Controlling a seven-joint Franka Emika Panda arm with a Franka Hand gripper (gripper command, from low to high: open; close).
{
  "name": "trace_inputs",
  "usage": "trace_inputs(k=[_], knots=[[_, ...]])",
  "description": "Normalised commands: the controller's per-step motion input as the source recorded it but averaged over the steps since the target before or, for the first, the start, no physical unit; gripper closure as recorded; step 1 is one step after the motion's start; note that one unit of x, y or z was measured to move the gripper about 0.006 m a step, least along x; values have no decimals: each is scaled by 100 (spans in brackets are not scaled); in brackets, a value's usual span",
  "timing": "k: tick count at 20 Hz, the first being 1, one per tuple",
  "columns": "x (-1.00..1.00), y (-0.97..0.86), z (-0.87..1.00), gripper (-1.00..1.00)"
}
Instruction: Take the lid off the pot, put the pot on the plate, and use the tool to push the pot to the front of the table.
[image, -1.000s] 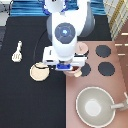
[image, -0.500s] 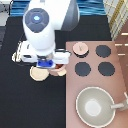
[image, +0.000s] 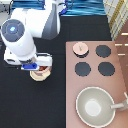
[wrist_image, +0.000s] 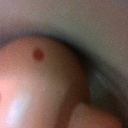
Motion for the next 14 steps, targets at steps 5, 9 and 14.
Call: trace_inputs(k=[5, 9, 14], knots=[[-52, -19, -79, 100], [-42, 18, -80, 100], [-56, 5, -78, 100]])
